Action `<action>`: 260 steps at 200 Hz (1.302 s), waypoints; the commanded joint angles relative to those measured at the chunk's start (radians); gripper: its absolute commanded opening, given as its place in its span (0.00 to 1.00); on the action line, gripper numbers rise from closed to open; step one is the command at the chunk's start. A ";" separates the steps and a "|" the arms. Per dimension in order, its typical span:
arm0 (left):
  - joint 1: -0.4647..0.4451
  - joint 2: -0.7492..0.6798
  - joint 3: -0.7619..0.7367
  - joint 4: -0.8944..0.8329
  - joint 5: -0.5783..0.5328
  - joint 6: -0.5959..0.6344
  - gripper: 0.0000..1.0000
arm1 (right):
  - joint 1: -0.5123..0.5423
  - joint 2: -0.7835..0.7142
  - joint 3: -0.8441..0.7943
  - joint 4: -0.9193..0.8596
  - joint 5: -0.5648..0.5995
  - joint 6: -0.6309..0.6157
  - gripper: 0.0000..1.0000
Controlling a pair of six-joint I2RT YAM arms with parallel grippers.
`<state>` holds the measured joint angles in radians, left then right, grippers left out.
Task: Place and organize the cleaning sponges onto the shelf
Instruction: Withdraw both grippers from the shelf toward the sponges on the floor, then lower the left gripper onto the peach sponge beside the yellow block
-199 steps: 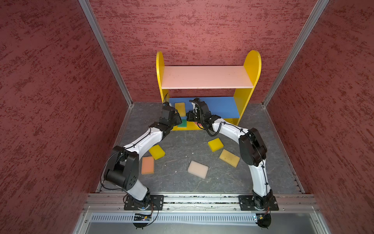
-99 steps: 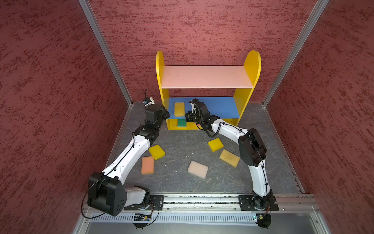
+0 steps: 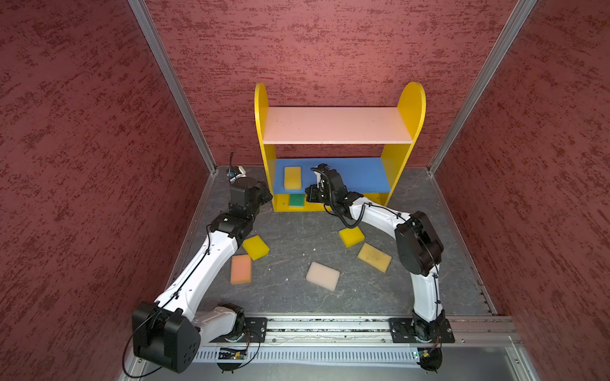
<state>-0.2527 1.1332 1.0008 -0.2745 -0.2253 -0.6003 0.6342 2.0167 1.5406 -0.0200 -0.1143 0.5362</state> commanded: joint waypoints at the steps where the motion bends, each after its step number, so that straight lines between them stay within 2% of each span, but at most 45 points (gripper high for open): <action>1: 0.043 -0.089 -0.058 -0.166 0.032 -0.011 0.61 | 0.014 -0.146 -0.097 0.025 0.053 -0.033 0.01; 15: 0.071 -0.161 -0.104 -0.245 0.041 -0.022 0.74 | 0.030 -0.226 -0.184 0.039 0.083 -0.044 0.02; 22: 0.084 -0.197 -0.126 -0.291 0.043 -0.030 0.77 | 0.040 -0.262 -0.227 0.049 0.098 -0.048 0.03; 55: 0.174 -0.327 -0.247 -0.430 0.090 -0.073 0.81 | 0.073 -0.382 -0.385 0.061 0.117 -0.049 0.12; 70: 0.245 -0.341 -0.292 -0.473 0.157 -0.091 0.84 | 0.081 -0.417 -0.450 0.077 0.112 -0.033 0.21; 93: 0.326 -0.331 -0.368 -0.476 0.275 -0.105 0.94 | 0.085 -0.458 -0.538 0.105 0.096 0.000 0.40; 104: 0.339 -0.325 -0.400 -0.458 0.292 -0.111 0.98 | 0.087 -0.480 -0.573 0.109 0.087 0.008 0.43; 122: 0.340 -0.311 -0.444 -0.410 0.305 -0.126 0.99 | 0.087 -0.519 -0.631 0.108 0.082 0.013 0.46; 144: 0.340 -0.287 -0.481 -0.341 0.322 -0.138 0.92 | 0.087 -0.558 -0.686 0.090 0.094 0.011 0.47; 165: 0.341 -0.247 -0.509 -0.280 0.328 -0.145 0.78 | 0.087 -0.612 -0.729 0.085 0.108 0.017 0.47; 193: 0.340 -0.184 -0.522 -0.211 0.331 -0.151 0.73 | 0.087 -0.637 -0.765 0.095 0.112 0.034 0.47; 234: 0.339 -0.150 -0.522 -0.156 0.329 -0.153 0.58 | 0.087 -0.635 -0.788 0.105 0.107 0.055 0.47; 260: 0.339 -0.140 -0.528 -0.137 0.316 -0.154 0.42 | 0.087 -0.624 -0.790 0.116 0.093 0.076 0.47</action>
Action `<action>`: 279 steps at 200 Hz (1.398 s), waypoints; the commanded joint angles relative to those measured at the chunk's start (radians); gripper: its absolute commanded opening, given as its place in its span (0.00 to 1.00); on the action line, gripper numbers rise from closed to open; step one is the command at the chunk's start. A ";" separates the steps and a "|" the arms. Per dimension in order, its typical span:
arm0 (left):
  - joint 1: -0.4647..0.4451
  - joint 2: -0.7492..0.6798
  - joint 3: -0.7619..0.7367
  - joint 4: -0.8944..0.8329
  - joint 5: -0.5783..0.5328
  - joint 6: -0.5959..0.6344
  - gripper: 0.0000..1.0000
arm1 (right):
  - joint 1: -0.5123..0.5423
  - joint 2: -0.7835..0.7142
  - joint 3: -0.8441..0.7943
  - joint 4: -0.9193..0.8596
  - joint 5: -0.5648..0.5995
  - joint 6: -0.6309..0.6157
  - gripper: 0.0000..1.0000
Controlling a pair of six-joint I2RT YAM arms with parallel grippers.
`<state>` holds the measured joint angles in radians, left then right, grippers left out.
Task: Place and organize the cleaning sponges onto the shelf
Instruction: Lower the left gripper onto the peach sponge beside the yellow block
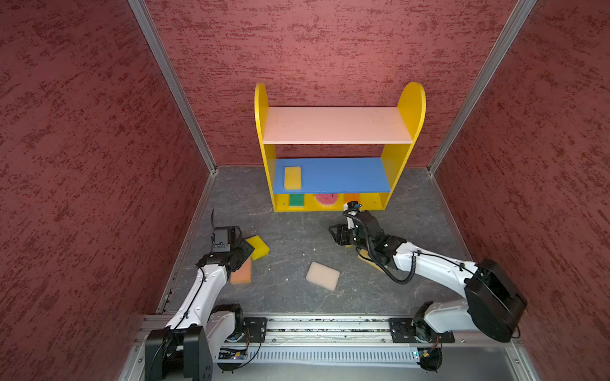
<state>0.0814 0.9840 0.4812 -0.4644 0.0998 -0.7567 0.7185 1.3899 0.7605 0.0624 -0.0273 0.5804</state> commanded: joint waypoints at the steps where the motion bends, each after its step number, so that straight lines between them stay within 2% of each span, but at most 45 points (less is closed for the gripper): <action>1: 0.004 0.010 -0.008 0.053 -0.009 0.003 0.41 | 0.002 0.004 -0.011 0.035 0.005 0.031 0.47; 35: 0.005 0.045 -0.006 0.080 -0.008 0.011 0.17 | 0.002 0.010 -0.006 0.033 -0.001 0.046 0.47; 57: 0.005 0.064 -0.003 0.100 0.000 0.011 0.13 | 0.002 0.000 -0.004 0.027 0.007 0.045 0.47; 89: 0.000 0.084 0.008 0.108 0.014 0.014 0.00 | 0.002 -0.002 0.000 0.017 0.006 0.049 0.46; 143: -0.067 -0.008 0.089 0.050 0.072 0.043 0.00 | 0.003 0.020 0.009 0.039 -0.021 0.068 0.47; 166: -0.149 -0.053 0.144 0.038 0.075 0.066 0.00 | 0.005 0.057 0.081 0.027 -0.129 0.055 0.48; 208: -0.246 -0.062 0.216 0.051 0.095 0.064 0.00 | 0.022 0.137 0.138 0.105 -0.279 0.106 0.62; 224: -0.253 -0.043 0.251 0.015 0.097 0.097 0.00 | 0.037 0.157 0.157 0.099 -0.278 0.100 0.64; 230: -0.252 -0.033 0.265 -0.015 0.084 0.121 0.07 | 0.040 0.163 0.158 0.097 -0.270 0.094 0.65; 262: -0.225 -0.031 0.269 -0.180 -0.048 0.162 0.70 | 0.042 0.175 0.140 0.101 -0.262 0.098 0.65; 272: -0.205 -0.038 0.249 -0.203 -0.073 0.161 0.80 | 0.041 0.179 0.137 0.097 -0.253 0.094 0.65; 279: -0.190 -0.042 0.231 -0.206 -0.087 0.164 0.84 | 0.041 0.185 0.139 0.088 -0.250 0.092 0.65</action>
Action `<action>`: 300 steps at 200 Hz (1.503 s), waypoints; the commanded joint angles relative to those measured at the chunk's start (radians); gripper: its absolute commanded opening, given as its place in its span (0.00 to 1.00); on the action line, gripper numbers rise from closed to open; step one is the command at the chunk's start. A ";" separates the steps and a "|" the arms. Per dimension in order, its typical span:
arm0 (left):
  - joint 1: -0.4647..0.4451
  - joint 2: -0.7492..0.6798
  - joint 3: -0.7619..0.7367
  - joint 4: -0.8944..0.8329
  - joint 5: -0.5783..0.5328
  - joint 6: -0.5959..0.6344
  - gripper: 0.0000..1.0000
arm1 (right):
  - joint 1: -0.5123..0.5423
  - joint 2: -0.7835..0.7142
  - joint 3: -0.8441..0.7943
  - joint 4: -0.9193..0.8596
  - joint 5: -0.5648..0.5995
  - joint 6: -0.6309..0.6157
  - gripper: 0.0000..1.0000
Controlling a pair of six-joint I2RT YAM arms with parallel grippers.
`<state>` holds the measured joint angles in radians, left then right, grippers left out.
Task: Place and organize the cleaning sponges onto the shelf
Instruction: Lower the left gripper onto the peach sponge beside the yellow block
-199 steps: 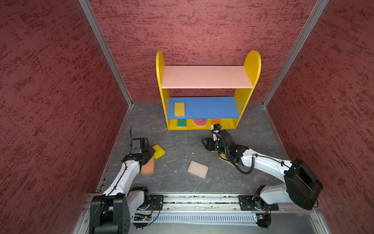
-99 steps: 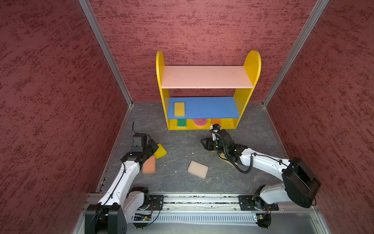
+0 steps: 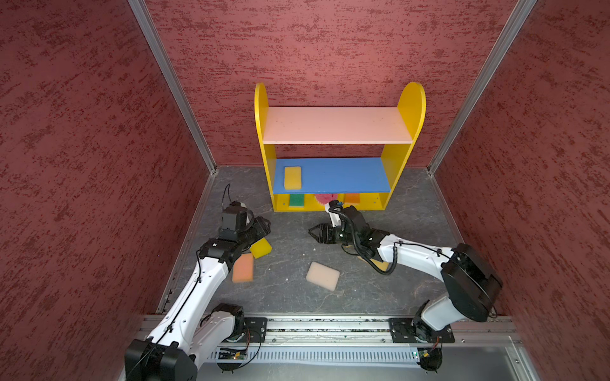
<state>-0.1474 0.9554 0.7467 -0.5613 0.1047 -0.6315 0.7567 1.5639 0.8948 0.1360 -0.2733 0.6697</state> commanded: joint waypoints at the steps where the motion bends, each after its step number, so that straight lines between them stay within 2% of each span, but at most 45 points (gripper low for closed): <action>1: 0.041 -0.013 -0.038 -0.109 -0.094 0.039 0.84 | 0.003 0.011 0.005 0.013 -0.003 0.002 0.65; 28: 0.105 0.023 -0.103 -0.065 -0.064 0.035 0.84 | 0.003 0.034 0.017 0.004 -0.039 0.010 0.67; 71: 0.121 0.172 -0.137 0.055 -0.041 0.040 0.69 | 0.003 0.028 0.008 -0.003 -0.027 0.009 0.67; 106: 0.118 0.243 -0.159 0.133 -0.029 0.024 0.48 | 0.003 0.024 -0.007 -0.006 -0.011 0.008 0.67; 118: 0.120 0.254 -0.164 0.143 -0.029 0.022 0.39 | 0.003 0.027 -0.008 -0.007 -0.008 0.008 0.66; 142: 0.117 0.258 -0.176 0.159 -0.025 0.021 0.13 | 0.003 0.040 -0.002 -0.004 -0.011 0.010 0.67; 159: 0.118 0.253 -0.176 0.160 -0.023 0.018 0.04 | 0.003 0.054 0.009 -0.004 -0.016 0.010 0.67; 181: 0.116 0.235 -0.172 0.164 -0.018 0.022 0.03 | 0.003 0.069 0.022 0.000 -0.026 0.015 0.67; 191: 0.117 0.224 -0.177 0.194 0.012 0.037 0.06 | 0.003 0.072 0.024 0.003 -0.026 0.018 0.67; 199: 0.116 0.217 -0.184 0.231 0.068 0.055 0.18 | 0.003 0.074 0.025 0.005 -0.026 0.019 0.67; 208: 0.117 0.210 -0.188 0.265 0.132 0.075 0.42 | 0.003 0.076 0.026 0.005 -0.026 0.020 0.67; 216: 0.114 0.203 -0.186 0.271 0.170 0.088 0.59 | 0.003 0.077 0.024 0.004 -0.026 0.020 0.66; 223: 0.113 0.191 -0.180 0.252 0.180 0.099 0.70 | 0.003 0.075 0.023 0.004 -0.024 0.021 0.67; 232: 0.113 0.168 -0.168 0.206 0.169 0.113 0.74 | 0.003 0.074 0.021 0.003 -0.023 0.022 0.66; 268: 0.109 0.024 -0.122 -0.111 -0.068 0.118 0.74 | 0.003 0.061 0.004 0.002 -0.015 0.020 0.67; 279: 0.080 -0.029 -0.127 -0.169 -0.143 0.085 0.64 | 0.003 0.061 0.002 0.006 -0.015 0.020 0.67; 300: -0.088 -0.050 -0.126 -0.254 -0.328 -0.005 0.40 | 0.003 0.070 0.000 0.022 -0.026 0.029 0.67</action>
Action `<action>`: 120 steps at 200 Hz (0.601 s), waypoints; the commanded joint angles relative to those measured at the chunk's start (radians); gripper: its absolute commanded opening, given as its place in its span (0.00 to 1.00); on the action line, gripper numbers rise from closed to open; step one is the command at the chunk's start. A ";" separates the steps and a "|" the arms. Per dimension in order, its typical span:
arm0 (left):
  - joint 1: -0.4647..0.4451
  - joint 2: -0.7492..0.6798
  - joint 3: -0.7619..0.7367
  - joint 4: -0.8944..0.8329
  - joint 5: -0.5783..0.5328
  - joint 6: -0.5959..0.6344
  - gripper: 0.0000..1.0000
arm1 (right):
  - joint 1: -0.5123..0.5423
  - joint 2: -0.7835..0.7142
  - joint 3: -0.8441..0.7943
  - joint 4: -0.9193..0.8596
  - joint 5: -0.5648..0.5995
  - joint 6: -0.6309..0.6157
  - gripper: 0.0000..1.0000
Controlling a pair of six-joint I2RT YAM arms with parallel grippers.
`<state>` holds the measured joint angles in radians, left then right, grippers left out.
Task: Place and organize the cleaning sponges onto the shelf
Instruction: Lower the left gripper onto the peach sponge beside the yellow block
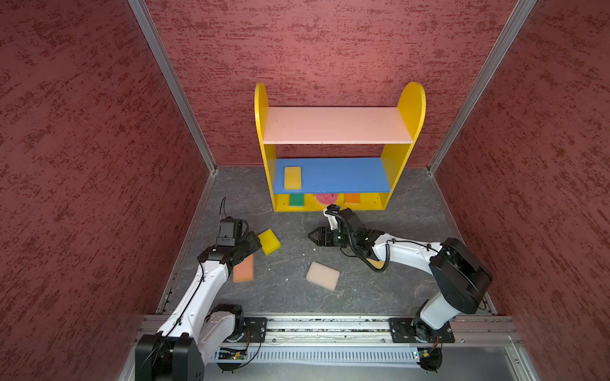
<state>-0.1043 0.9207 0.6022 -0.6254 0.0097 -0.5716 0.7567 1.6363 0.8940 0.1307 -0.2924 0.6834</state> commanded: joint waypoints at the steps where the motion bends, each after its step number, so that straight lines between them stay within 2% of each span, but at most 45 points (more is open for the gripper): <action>1: -0.138 -0.012 0.019 -0.196 -0.243 -0.069 0.39 | 0.003 -0.002 0.000 0.028 -0.008 0.016 0.66; 11: -0.189 0.021 0.032 -0.246 -0.326 -0.113 0.38 | 0.003 -0.001 -0.003 0.040 -0.018 0.026 0.66; 19: -0.213 0.046 0.038 -0.242 -0.333 -0.113 0.39 | 0.003 -0.001 -0.010 0.053 -0.024 0.034 0.66; 63: -0.245 0.164 0.031 -0.236 -0.315 -0.147 0.74 | 0.002 -0.047 -0.059 0.059 -0.016 0.037 0.66; 76: -0.244 0.188 0.006 -0.201 -0.302 -0.157 0.77 | 0.003 -0.060 -0.072 0.057 -0.007 0.034 0.66; 86: -0.244 0.207 -0.018 -0.160 -0.282 -0.157 0.71 | 0.003 -0.065 -0.076 0.055 -0.006 0.032 0.66; 105: -0.252 0.237 -0.008 -0.137 -0.269 -0.143 0.43 | 0.004 -0.066 -0.079 0.055 -0.015 0.031 0.66; 120: -0.258 0.244 -0.008 -0.112 -0.245 -0.141 0.39 | 0.003 -0.066 -0.079 0.056 -0.016 0.028 0.66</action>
<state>-0.3496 1.1572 0.5961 -0.7990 -0.2607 -0.7120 0.7567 1.5986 0.8211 0.1688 -0.3069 0.7109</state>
